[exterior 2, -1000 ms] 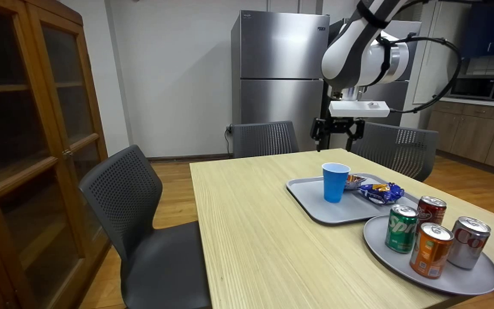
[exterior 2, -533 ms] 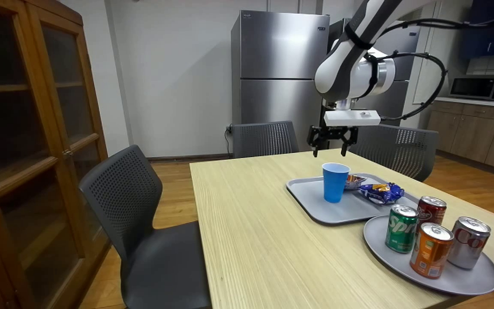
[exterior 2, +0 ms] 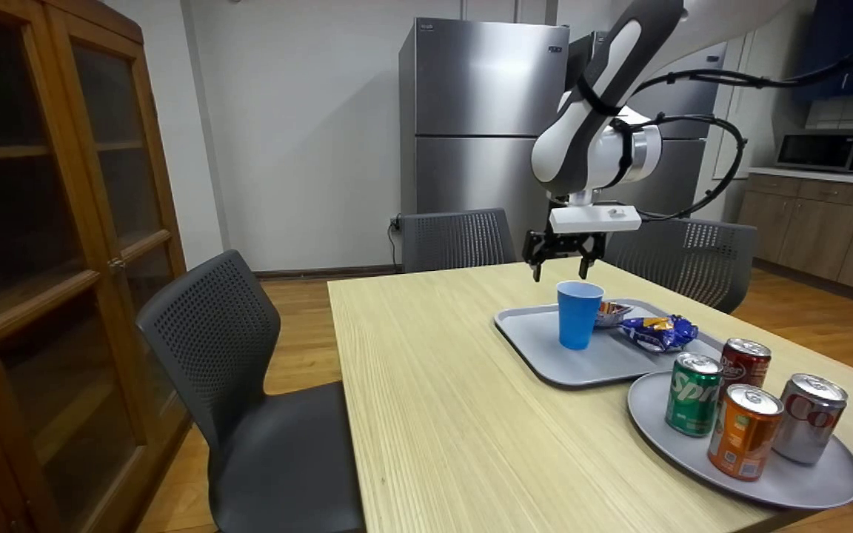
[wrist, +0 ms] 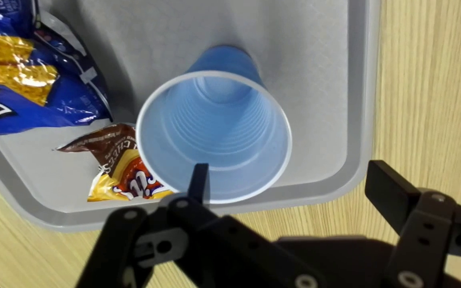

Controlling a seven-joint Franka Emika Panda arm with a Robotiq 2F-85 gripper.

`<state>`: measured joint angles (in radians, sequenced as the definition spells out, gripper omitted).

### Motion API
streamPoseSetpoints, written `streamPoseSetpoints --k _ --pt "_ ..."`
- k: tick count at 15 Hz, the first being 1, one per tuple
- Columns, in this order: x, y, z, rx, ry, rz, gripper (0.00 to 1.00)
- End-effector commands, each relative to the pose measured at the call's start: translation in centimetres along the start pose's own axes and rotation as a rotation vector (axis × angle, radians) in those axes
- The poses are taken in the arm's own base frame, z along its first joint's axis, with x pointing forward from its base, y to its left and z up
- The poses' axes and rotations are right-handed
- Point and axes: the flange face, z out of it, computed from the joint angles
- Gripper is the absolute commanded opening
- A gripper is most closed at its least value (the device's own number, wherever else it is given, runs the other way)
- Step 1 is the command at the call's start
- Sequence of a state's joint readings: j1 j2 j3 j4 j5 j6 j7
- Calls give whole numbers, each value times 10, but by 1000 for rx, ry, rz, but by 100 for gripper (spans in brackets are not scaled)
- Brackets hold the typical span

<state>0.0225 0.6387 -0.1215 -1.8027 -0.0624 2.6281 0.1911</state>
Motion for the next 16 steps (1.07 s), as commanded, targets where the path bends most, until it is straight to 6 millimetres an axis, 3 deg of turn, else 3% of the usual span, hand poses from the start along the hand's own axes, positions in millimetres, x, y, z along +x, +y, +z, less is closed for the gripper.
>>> streamPoseSetpoints --k 1,8,9,11,16 --pt "8 -3 10 -16 -11 -43 100" --pt "6 -7 28 -31 -30 -66 100" --pt "6 -7 29 -33 -30 -67 75" --pt "7 -7 30 -36 -29 -67 66" --pt "8 -4 28 -42 -24 -65 27"
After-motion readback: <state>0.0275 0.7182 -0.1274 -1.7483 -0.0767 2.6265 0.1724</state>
